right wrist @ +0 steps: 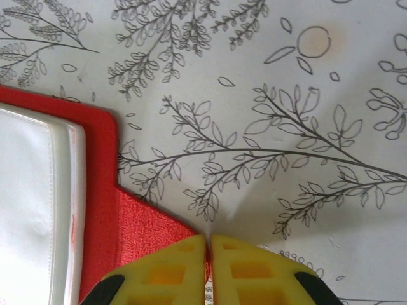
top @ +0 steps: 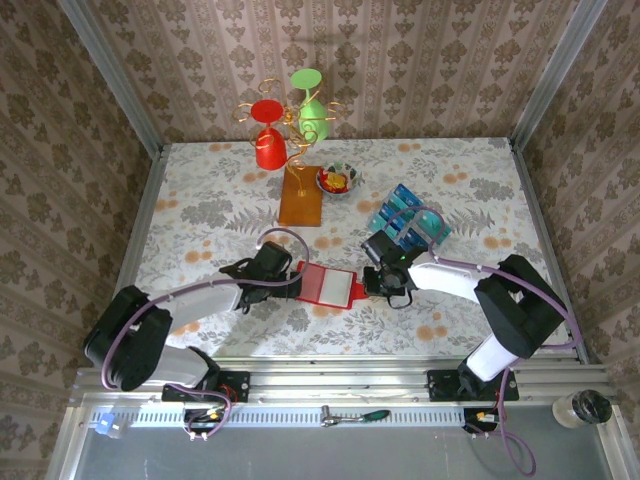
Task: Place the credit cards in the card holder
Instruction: Open the card holder at the center of the table.
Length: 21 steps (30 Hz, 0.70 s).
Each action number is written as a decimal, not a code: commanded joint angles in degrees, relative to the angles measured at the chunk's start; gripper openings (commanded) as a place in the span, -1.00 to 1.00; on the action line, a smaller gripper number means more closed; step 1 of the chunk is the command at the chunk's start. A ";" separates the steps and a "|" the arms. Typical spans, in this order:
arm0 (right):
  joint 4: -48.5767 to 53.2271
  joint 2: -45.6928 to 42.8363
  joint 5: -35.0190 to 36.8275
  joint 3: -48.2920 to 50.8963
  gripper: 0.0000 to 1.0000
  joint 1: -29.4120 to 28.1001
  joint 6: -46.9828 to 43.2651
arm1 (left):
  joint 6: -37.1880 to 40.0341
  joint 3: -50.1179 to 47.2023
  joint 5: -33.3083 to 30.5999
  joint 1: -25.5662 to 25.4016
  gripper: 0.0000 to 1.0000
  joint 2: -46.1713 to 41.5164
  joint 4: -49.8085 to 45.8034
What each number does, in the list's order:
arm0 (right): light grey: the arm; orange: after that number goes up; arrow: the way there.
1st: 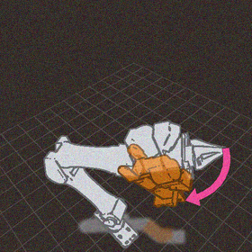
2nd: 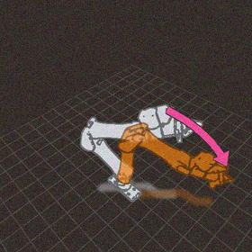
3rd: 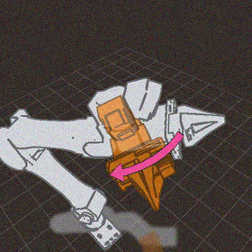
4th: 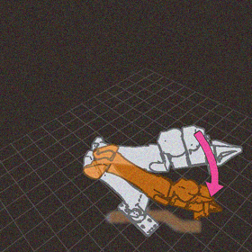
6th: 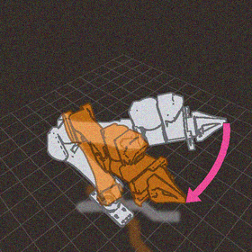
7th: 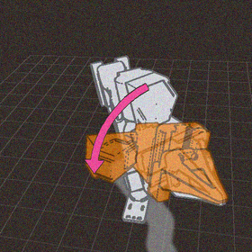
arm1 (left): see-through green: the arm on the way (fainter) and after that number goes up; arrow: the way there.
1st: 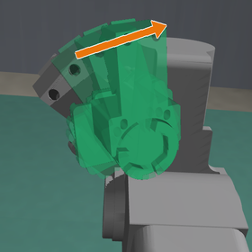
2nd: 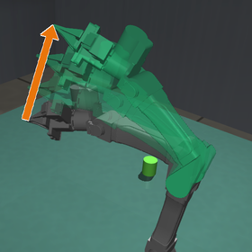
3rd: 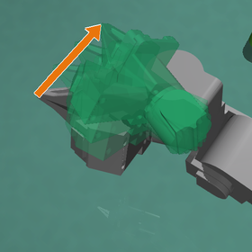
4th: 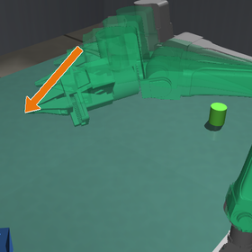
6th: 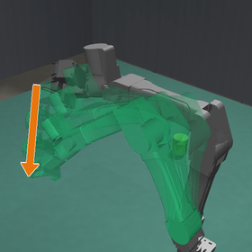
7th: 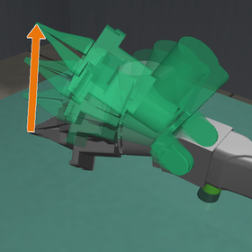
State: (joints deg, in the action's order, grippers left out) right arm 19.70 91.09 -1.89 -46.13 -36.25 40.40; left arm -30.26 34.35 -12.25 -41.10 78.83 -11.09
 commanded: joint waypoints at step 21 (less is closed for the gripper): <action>8.76 -10.48 5.11 -6.26 0.05 4.81 -5.90 | -1.37 -1.50 -0.14 -1.25 1.00 3.11 1.94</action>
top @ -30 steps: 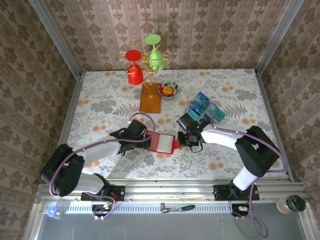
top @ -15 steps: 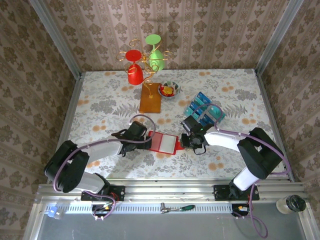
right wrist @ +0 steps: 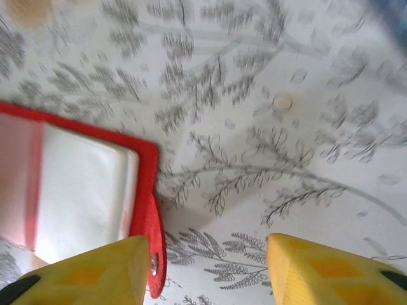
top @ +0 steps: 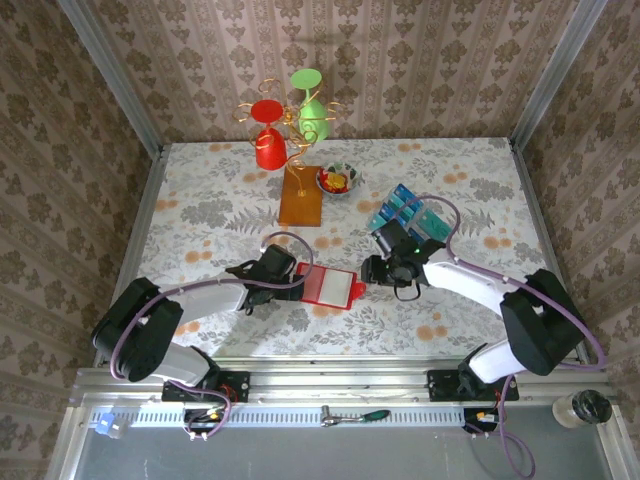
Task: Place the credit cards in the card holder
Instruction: Open the card holder at the center of the table, then pick up the credit card from the storage box.
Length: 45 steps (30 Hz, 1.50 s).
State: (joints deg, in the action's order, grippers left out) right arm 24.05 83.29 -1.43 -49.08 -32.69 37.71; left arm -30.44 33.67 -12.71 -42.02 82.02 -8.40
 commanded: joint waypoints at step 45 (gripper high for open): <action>16.28 16.15 18.82 -18.43 -0.45 9.48 -24.79 | 0.64 5.70 1.56 -0.31 1.00 -6.45 -5.27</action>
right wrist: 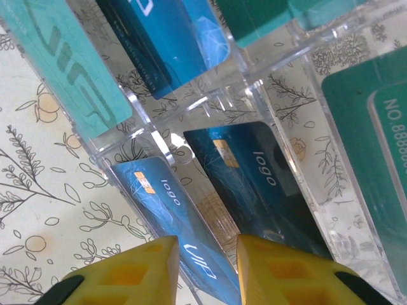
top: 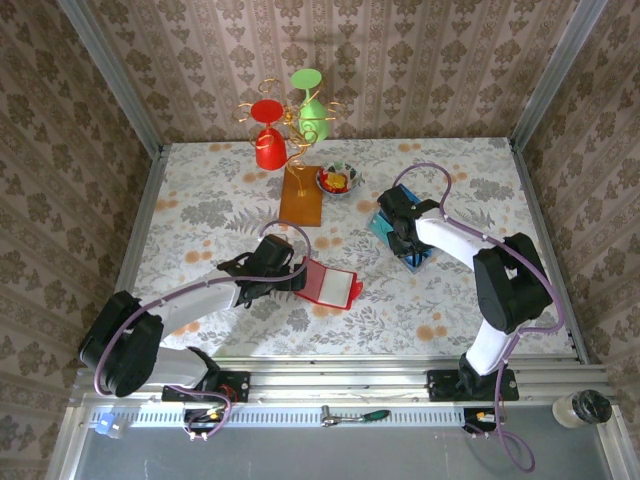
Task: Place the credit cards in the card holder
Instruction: Pick up the credit card from the storage box.
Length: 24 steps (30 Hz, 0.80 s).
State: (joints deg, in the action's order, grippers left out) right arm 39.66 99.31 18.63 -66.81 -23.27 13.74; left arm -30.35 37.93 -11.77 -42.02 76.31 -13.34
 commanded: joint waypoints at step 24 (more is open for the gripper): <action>-0.16 -2.87 -11.59 -1.59 -1.00 -0.06 -6.10 | 0.11 1.18 1.20 -0.26 1.00 -0.34 0.32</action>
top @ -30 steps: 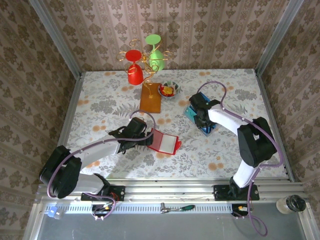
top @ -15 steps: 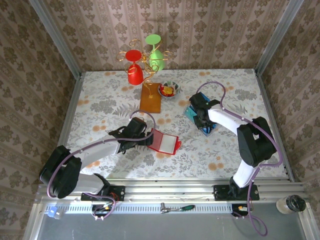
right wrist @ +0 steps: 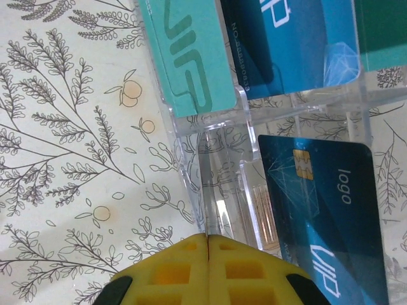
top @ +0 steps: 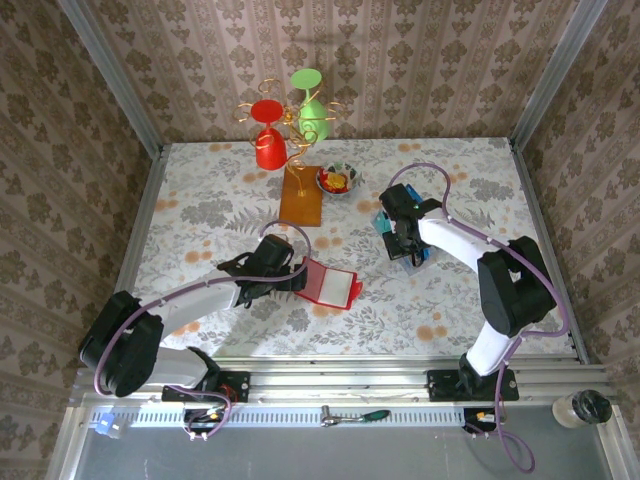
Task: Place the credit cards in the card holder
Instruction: Pick up the credit card from the storage box, then insert the credit card into the card slot.
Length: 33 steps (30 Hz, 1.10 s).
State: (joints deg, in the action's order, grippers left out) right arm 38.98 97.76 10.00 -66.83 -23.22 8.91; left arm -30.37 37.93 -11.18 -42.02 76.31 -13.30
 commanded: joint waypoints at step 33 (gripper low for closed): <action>-21.35 -27.21 -26.78 17.54 -1.00 -0.60 25.63 | 2.82 8.56 5.41 -1.66 1.00 4.23 0.41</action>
State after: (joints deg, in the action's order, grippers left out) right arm 21.76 72.73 -14.22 -50.94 -23.51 30.44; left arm -28.82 45.25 -7.88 -43.18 78.72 -13.21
